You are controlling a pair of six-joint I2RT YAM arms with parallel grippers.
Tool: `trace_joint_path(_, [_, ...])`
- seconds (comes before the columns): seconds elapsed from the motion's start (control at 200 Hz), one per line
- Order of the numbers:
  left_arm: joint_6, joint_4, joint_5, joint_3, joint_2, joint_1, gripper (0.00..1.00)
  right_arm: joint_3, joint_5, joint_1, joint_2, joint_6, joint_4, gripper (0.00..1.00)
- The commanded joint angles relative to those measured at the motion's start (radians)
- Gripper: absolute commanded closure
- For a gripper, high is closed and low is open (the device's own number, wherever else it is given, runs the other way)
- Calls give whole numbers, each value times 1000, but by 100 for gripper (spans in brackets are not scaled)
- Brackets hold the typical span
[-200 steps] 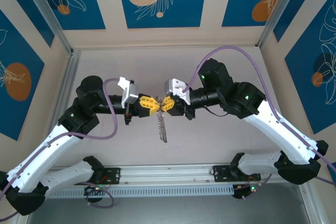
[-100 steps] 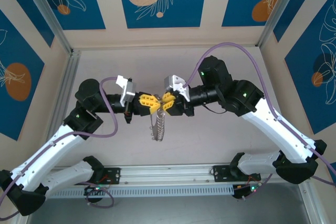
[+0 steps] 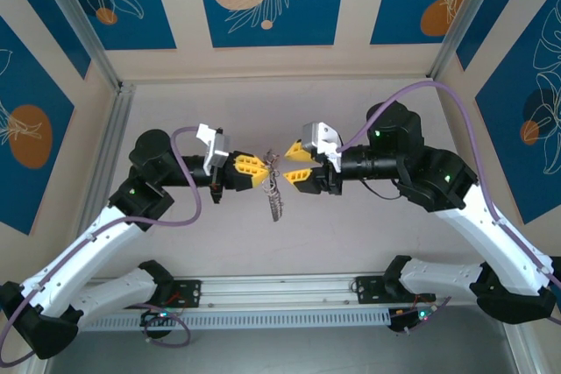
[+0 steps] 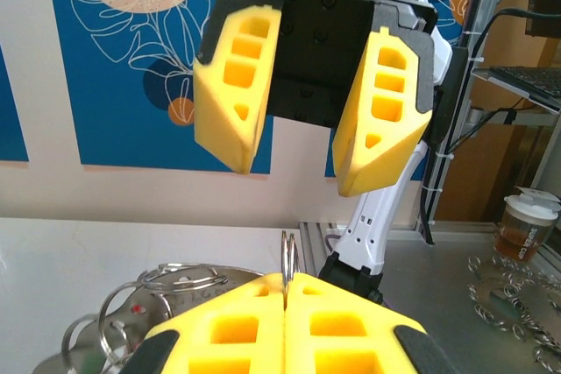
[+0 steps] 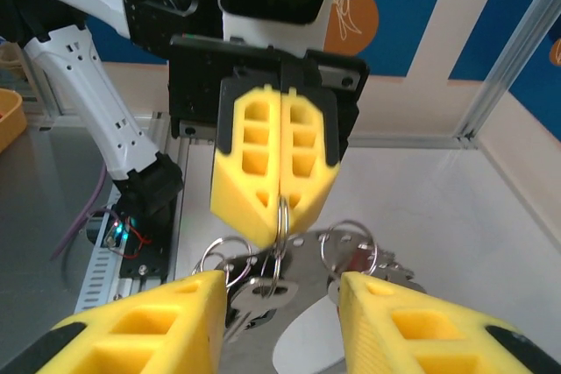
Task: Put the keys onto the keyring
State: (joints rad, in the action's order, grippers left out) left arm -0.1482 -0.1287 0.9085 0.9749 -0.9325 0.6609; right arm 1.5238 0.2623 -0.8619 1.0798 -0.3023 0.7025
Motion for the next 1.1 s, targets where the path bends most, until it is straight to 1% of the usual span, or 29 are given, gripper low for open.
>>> trace_joint_path(0.0, [10,-12,16,36,10,-11,100,-19,8,-6,30,7,-71,61])
trace_joint_path(0.225, [2,-26,20,29,16,-11,100,-29,42,-6,69,22,-113,62])
trace_joint_path(0.375, [-8,-53,9,19,18,-11,100,-33,84,-6,74,25,-96,63])
trace_joint_path(0.51, [-21,-86,2,13,17,-11,100,-37,74,-7,75,28,-76,72])
trace_joint_path(0.725, [-82,-182,4,2,11,-11,100,-55,75,-6,69,28,-82,77])
trace_joint_path(0.795, [-103,-213,3,-4,11,-11,100,-57,78,-6,68,28,-85,81])
trace_joint_path(0.94, [-134,-252,7,-5,-6,-11,100,-60,62,-3,66,22,-86,98])
trace_joint_path(0.955, [-133,-247,7,-3,-8,-11,100,-60,56,-3,67,19,-85,100])
trace_joint_path(0.98, [-123,-228,5,1,-8,-11,100,-56,49,-3,67,15,-81,100])
trace_joint_path(1.02, [-80,-156,-3,21,-4,-11,100,-52,40,-1,66,6,-70,100])
trace_joint_path(1.075, [27,26,-29,68,2,-9,100,-41,21,-2,66,-13,-51,100])
trace_joint_path(1.095, [68,102,-43,91,4,-8,98,-34,12,-2,68,-22,-41,100])
